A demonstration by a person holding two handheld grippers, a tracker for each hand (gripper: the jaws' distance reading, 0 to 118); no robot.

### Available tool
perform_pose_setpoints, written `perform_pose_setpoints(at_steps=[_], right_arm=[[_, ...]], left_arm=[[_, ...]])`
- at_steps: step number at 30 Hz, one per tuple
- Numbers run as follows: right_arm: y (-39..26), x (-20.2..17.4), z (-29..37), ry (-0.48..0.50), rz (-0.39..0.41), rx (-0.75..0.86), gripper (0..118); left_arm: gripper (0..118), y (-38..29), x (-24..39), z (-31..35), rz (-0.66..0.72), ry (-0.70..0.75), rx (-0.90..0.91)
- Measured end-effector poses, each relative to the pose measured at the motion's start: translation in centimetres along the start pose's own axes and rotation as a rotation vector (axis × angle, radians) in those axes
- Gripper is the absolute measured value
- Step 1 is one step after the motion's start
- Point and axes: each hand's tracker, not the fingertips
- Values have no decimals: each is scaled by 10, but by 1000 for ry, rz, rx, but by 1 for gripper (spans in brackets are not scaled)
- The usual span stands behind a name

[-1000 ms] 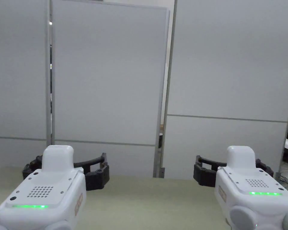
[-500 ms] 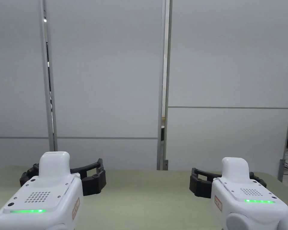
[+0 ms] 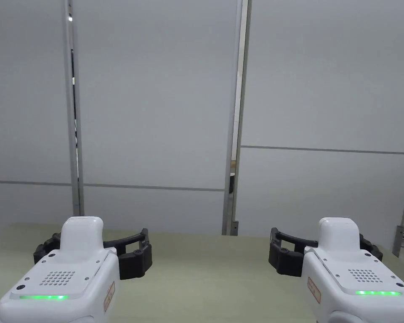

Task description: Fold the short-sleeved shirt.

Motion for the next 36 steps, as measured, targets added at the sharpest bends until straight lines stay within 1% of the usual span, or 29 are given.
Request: perform_pose_setpoints(at_steps=[2,4,8,12,16,17,18,19,20,21,22,23,27,31,34,36], right_arm=[[0,-5,0,7,30,5,118],[0,-7,-1,16,44,8,118],[-2,-11,3,24,34,31,118],[-3,-16,4,12,68,64,118],[-4,-15,3,16,80,54,118],[-5,-15,4,30,92,46,104],[-6,-15,5,49,100,41,69],[-7,-14,6,57,105,43,18],[-10,-14,4,66,97,30,3],[-12,-12,5,63,95,28,3],[-14,-10,5,85,92,4,3],[-16,-7,4,88,96,-11,3],[-25,2,5,70,93,-30,3],[-27,5,6,64,90,-43,3],[-26,-2,6,65,107,-38,3],[-23,-13,4,94,121,-31,3]], left_arm=[[118,0,-2,0,-1,1,1],[118,1,-4,0,5,2,-1],[118,0,-6,0,9,8,6],[118,4,-6,1,13,-2,12],[118,7,-3,2,-21,-20,11],[111,7,-2,2,-35,-49,0],[90,8,-1,3,-37,-57,-4],[59,8,1,3,-41,-71,-11],[17,7,2,2,-36,-88,-30],[9,7,3,1,-32,-100,-41],[9,6,5,2,-31,-104,-40],[9,5,8,4,-36,-116,-37],[9,0,23,4,-65,-156,-43],[9,-4,29,1,-50,-166,-53],[9,-4,21,1,-27,-157,-58],[9,-2,4,4,-31,-118,-55]])
